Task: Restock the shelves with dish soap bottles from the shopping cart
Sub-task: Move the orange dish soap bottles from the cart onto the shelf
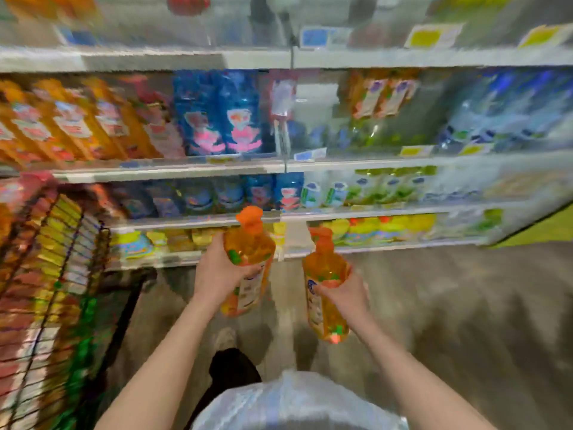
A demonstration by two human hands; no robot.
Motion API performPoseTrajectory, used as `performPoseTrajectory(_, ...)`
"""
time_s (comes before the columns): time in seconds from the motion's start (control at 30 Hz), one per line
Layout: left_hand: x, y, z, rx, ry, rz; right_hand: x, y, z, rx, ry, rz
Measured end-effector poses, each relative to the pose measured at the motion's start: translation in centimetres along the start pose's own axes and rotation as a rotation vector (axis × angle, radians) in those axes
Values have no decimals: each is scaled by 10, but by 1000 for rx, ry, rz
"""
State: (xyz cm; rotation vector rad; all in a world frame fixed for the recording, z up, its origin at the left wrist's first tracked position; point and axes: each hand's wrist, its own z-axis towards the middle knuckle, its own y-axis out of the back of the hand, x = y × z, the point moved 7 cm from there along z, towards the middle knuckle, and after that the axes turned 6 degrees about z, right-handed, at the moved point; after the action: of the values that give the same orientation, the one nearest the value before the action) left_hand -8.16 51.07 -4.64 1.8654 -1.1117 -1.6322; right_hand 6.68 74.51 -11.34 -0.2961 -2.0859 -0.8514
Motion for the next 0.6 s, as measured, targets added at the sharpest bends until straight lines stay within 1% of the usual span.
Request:
performPoseTrajectory(0.07, -22, -34, 8, 76, -30, 50, -32, 29, 9, -55, -115, -74)
performPoseTrajectory(0.13, -42, -65, 14, 131, -59, 84, -54, 60, 11, -116, -192, -121)
performPoseTrajectory(0.27, -78, -118, 25, 203, -123, 123, -82, 112, 16, -230, -272, -84)
performPoseTrajectory(0.43, -130, -175, 50, 287, -202, 179, -98, 158, 48, -333, -328, -25)
performPoseTrajectory(0.6, -198, -218, 82, 340, -306, 134, -78, 205, 104, -379, -307, 4)
